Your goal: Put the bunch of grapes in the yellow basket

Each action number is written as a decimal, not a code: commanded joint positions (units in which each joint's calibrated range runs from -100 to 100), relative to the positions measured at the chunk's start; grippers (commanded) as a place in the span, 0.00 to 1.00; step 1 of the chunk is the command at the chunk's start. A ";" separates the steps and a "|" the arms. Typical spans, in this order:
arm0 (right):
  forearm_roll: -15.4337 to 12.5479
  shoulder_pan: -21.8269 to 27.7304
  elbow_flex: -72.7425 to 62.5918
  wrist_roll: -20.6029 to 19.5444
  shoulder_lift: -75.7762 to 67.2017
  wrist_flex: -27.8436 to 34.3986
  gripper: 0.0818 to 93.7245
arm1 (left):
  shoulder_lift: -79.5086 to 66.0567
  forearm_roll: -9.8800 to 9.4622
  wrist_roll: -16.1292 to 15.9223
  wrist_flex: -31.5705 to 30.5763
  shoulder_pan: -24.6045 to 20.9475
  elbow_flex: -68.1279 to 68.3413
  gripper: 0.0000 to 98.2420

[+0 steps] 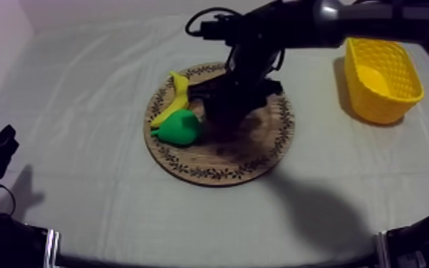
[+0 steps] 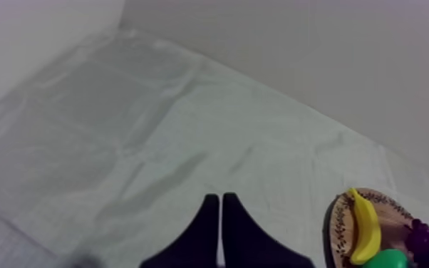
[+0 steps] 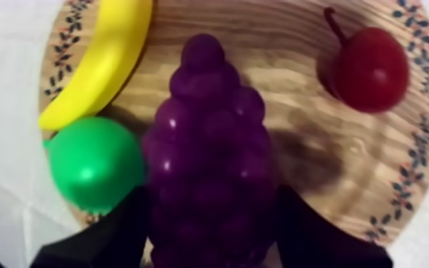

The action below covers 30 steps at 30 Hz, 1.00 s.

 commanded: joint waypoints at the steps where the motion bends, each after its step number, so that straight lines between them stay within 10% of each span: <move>1: 0.34 0.36 1.50 0.34 -5.49 0.68 0.33 | 0.05 0.00 0.01 -0.01 -0.02 0.00 0.00; 30: -3.66 31.41 12.95 14.02 -34.69 1.04 0.32 | 0.05 0.00 0.01 -0.01 -0.02 0.00 0.00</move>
